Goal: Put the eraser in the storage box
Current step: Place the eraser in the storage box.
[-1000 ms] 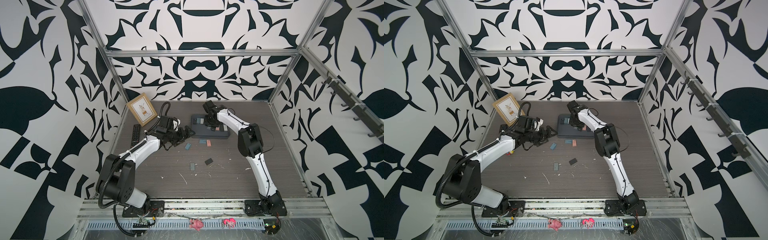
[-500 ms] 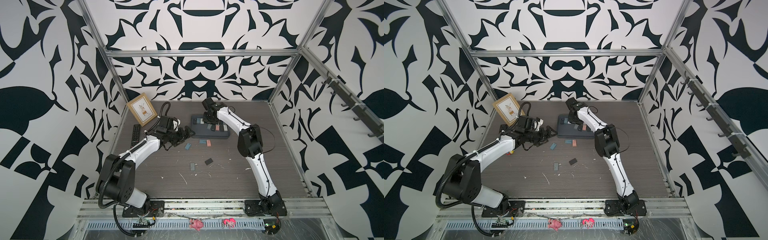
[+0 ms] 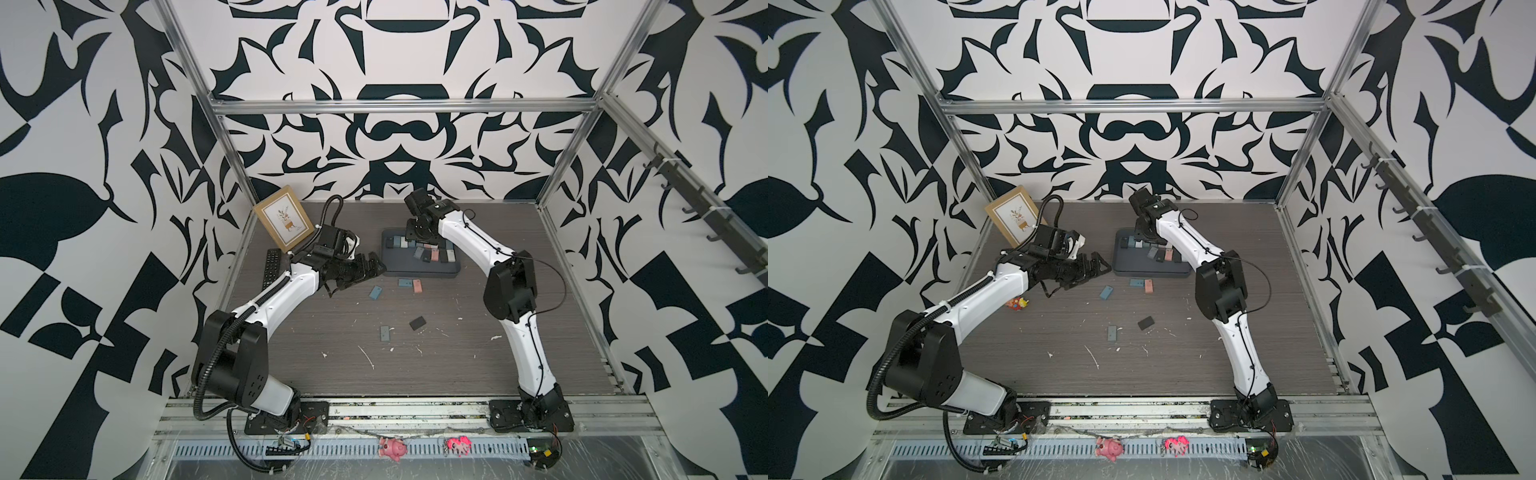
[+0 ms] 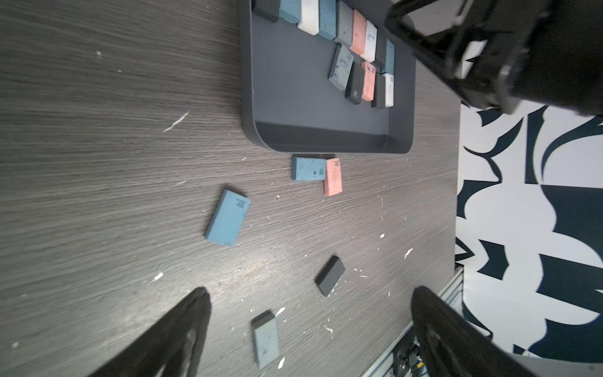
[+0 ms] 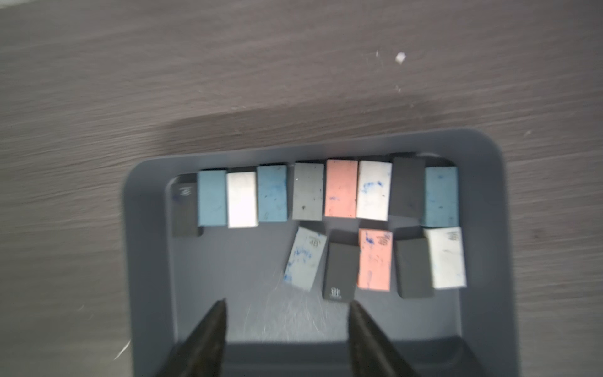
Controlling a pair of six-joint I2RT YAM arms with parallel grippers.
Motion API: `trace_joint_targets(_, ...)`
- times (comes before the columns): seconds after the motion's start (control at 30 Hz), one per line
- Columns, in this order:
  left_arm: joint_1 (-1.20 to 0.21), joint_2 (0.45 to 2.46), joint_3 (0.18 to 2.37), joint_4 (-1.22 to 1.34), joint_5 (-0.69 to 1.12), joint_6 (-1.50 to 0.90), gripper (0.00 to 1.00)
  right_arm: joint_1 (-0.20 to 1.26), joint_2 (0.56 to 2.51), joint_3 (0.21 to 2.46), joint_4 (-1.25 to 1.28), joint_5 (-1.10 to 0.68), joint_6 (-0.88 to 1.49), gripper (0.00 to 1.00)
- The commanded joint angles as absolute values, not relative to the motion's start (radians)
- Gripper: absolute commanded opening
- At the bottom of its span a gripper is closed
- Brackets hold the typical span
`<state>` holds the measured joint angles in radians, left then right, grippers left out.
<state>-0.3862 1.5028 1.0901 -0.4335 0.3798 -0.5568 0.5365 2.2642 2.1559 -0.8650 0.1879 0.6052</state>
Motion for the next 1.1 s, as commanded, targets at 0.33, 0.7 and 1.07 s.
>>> trace_joint_targets(0.33, -0.383, 1.660, 1.222, -0.721, 0.288, -0.377, 0.99, 0.558, 1.786, 1.648, -0.636, 0.060, 0.518, 0.96)
trace_joint_targets(0.7, -0.472, 1.787, 1.236, -0.695, 0.138, -0.357, 0.98, 0.574, 1.484, 1.205, -0.540, -0.024, 0.506, 0.99)
trace_joint_targets(1.07, -0.545, 1.890, 1.268, -0.657, -0.035, -0.355, 0.86, 0.576, 1.404, 1.035, -0.475, -0.067, 0.563, 0.99)
